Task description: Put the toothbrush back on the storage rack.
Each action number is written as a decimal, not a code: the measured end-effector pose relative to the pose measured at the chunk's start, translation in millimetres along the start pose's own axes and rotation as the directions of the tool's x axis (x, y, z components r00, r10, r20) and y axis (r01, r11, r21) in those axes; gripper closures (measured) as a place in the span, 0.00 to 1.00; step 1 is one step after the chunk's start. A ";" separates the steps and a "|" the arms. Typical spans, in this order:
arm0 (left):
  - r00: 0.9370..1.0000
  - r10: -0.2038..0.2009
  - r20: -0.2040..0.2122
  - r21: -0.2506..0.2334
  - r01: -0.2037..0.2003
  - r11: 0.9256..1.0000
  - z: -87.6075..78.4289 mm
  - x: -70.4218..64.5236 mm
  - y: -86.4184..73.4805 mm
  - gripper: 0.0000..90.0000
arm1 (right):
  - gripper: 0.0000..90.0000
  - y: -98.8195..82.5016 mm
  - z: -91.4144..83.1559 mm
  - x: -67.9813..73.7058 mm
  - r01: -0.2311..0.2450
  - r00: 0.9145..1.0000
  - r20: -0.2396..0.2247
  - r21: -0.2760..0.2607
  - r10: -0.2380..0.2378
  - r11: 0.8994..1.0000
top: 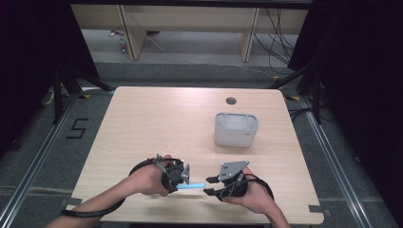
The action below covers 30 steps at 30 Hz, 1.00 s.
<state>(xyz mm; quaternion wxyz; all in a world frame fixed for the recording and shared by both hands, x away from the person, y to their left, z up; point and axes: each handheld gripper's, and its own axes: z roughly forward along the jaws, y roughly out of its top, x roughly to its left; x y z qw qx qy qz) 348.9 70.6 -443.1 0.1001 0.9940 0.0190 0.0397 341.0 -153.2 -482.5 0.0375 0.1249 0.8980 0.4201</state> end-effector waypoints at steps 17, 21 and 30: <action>0.999 0.038 0.000 -0.010 -0.038 0.999 -2.1 -3.0 11.1 0.87 | 0.76 6.7 16.4 2.0 0.036 0.997 -0.065 -0.011 -0.036 0.999; 0.999 0.048 0.001 -0.010 -0.048 0.999 -2.9 -5.0 11.6 0.87 | 0.80 6.6 18.5 1.9 0.049 0.996 -0.077 -0.005 -0.049 0.999; 0.998 0.059 -0.001 -0.016 -0.059 0.998 -4.1 -6.1 11.1 0.87 | 0.86 6.3 19.0 2.3 0.061 0.993 -0.100 -0.011 -0.062 0.998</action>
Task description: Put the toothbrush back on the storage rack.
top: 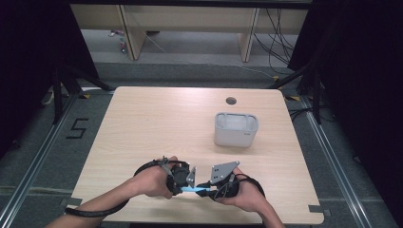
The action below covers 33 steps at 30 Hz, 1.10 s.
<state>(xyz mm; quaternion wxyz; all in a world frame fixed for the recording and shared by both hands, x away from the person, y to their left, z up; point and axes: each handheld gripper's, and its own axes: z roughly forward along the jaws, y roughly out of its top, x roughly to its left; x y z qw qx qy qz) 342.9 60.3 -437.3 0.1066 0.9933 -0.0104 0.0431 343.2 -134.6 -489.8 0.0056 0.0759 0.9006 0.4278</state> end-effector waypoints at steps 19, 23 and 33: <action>0.957 -0.260 -0.126 -0.392 0.193 0.899 -27.9 1.2 -41.6 0.53 | 0.88 -11.5 -13.1 -7.8 -0.096 0.976 0.188 -0.064 0.107 0.993; 0.941 -0.314 -0.130 -0.429 0.232 0.873 -25.0 -2.3 -57.1 0.50 | 0.88 -15.7 -17.9 -11.1 -0.127 0.960 0.239 -0.100 0.148 0.987; 0.919 -0.383 -0.093 -0.464 0.301 0.834 -10.3 -5.9 -75.7 0.49 | 0.88 -19.5 -21.5 -11.6 -0.138 0.946 0.276 -0.124 0.168 0.983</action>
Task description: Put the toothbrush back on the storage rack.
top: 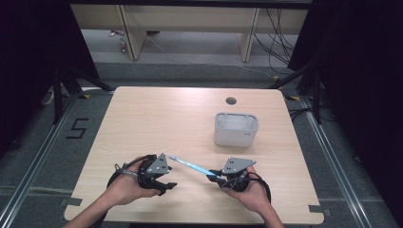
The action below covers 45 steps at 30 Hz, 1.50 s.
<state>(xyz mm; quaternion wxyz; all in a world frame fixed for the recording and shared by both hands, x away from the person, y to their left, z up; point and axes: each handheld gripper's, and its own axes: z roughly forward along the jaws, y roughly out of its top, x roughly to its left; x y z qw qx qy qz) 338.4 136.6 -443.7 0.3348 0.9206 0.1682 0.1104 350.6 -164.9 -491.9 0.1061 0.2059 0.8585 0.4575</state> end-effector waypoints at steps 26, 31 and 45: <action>0.941 -0.338 -0.025 -0.275 0.319 0.907 15.6 21.8 -32.6 0.35 | 0.87 1.8 -12.6 -5.2 -0.084 0.966 0.214 -0.265 0.144 0.961; 0.914 -0.405 0.023 -0.320 0.390 0.863 21.2 31.6 -21.5 0.34 | 0.87 3.6 -11.7 -4.1 -0.087 0.958 0.237 -0.298 0.162 0.951; 0.889 -0.447 0.097 -0.408 0.445 0.797 26.7 46.0 11.5 0.33 | 0.87 13.2 -2.7 1.6 -0.074 0.968 0.208 -0.302 0.141 0.951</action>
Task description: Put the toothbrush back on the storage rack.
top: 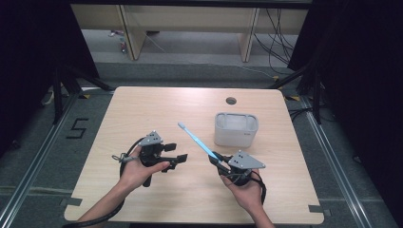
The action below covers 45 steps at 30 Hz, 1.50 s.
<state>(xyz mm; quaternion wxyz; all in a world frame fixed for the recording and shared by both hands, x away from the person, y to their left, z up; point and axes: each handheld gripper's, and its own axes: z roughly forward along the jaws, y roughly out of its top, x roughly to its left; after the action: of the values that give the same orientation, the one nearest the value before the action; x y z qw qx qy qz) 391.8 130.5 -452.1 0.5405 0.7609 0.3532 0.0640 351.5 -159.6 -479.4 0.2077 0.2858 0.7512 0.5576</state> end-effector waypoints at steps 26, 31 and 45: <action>0.996 -0.058 0.061 -0.041 0.061 0.997 21.1 -10.4 16.2 0.38 | 0.87 2.3 7.2 8.0 0.036 0.999 -0.012 -0.024 -0.036 0.999; 0.993 -0.086 0.075 -0.053 0.090 0.995 25.2 -9.6 16.8 0.40 | 0.87 2.0 7.4 7.5 0.052 0.999 -0.005 -0.026 -0.052 0.998; 0.985 -0.135 0.104 -0.086 0.144 0.986 29.2 -9.1 18.9 0.59 | 0.87 2.5 8.8 9.1 0.055 0.998 0.001 -0.029 -0.055 0.998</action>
<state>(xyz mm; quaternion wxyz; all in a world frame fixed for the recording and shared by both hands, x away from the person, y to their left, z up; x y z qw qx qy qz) 407.9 99.2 -445.0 0.5951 0.7104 0.3756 0.0049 350.7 -146.8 -479.5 0.2273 0.2622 0.7504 0.5625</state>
